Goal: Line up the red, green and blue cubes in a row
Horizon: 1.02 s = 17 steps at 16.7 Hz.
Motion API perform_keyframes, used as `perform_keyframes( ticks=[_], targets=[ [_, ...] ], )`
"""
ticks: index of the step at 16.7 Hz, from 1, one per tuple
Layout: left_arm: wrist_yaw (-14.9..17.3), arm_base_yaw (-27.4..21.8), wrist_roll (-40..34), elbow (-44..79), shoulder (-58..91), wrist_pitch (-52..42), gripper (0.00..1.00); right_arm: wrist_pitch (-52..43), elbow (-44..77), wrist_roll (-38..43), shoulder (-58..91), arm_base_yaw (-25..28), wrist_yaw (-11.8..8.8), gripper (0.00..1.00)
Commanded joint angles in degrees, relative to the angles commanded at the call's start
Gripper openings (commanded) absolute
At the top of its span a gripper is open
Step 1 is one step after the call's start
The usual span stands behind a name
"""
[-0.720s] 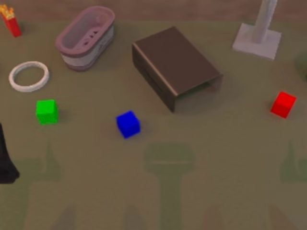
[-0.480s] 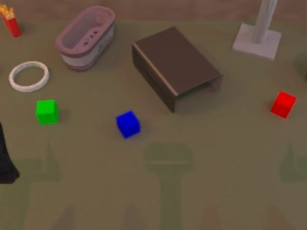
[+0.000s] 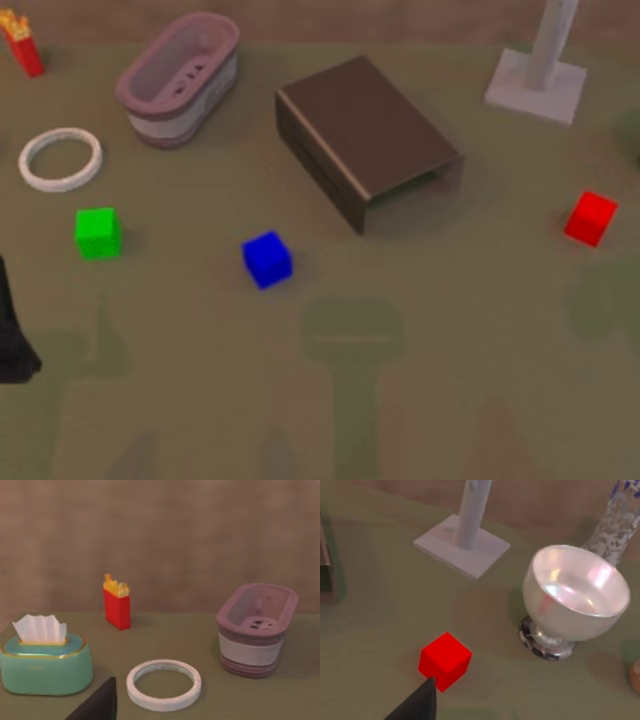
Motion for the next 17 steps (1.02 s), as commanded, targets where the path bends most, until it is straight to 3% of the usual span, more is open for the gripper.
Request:
perform_keyframes(
  ticks=[10,17],
  targets=[
    [0.0,0.0,0.0,0.0,0.0,0.0,1.00,-33.9,51.5,-23.6,65.5,2.5,0.5,1.00],
    [0.0,0.0,0.0,0.0,0.0,0.0,1.00,-49.1,76.6,-34.7,93.1,3.7,0.5,1.00]
  ],
)
